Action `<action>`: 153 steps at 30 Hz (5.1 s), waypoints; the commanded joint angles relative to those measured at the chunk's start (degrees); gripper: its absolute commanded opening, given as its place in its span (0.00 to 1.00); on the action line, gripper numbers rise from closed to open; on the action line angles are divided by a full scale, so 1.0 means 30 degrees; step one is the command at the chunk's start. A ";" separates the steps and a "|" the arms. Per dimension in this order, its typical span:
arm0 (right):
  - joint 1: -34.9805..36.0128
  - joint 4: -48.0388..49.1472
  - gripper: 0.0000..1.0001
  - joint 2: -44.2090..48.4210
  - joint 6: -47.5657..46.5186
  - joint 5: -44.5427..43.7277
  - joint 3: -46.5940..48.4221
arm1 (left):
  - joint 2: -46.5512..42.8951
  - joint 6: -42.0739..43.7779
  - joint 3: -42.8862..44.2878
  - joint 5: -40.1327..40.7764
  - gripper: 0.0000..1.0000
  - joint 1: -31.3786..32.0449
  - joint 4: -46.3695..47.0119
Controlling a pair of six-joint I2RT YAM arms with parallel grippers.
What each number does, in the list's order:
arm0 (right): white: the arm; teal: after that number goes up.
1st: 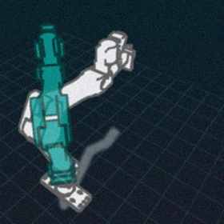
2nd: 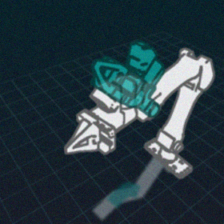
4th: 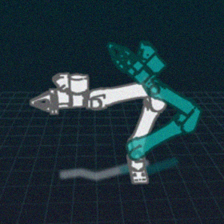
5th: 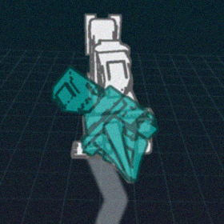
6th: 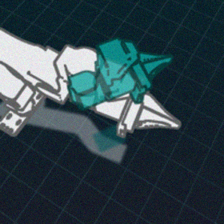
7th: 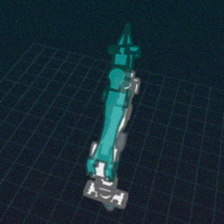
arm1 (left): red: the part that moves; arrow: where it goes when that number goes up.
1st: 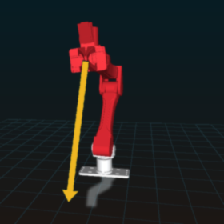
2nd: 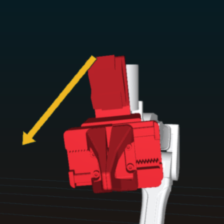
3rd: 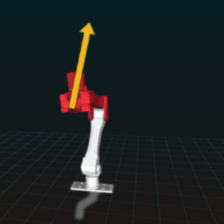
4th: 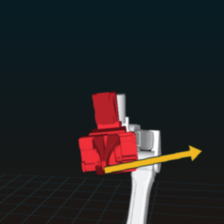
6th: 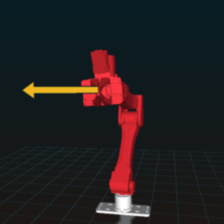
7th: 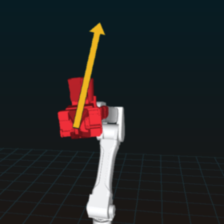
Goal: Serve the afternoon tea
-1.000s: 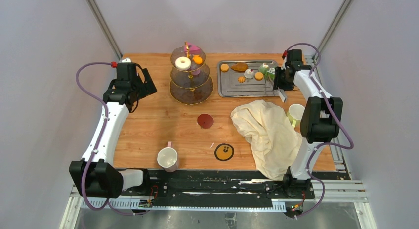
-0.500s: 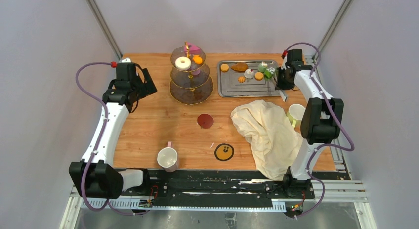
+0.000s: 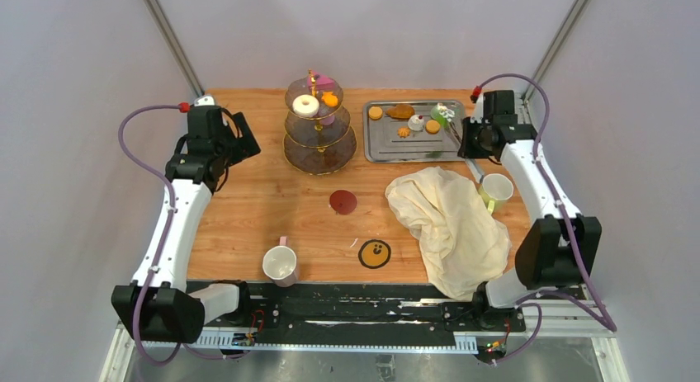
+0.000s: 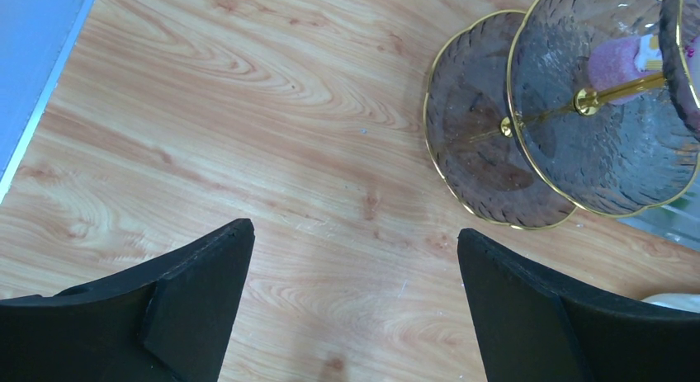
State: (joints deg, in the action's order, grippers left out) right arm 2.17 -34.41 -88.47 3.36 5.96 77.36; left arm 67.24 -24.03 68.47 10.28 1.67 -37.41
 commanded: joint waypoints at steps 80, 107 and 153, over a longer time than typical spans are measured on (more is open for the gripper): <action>1.2045 -0.0672 0.35 -0.6969 -0.0823 0.2248 1.0776 | -0.1884 0.0158 0.0057 0.0600 0.98 -0.0089 -0.0598; 1.0070 -0.0809 0.26 0.0977 -0.1178 -0.0933 0.4095 | -0.2346 -0.0223 -0.0198 0.0223 0.98 -0.0089 -0.0372; 0.1821 0.2487 0.43 -0.6044 0.0610 0.0239 0.4280 | -0.1420 0.0098 -0.0115 0.1024 0.98 -0.0089 -0.0262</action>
State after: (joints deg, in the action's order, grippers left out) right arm 7.55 -28.56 -104.51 4.32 6.42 87.20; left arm 62.57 -24.21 67.70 12.27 1.67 -39.92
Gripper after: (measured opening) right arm 0.433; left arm 0.982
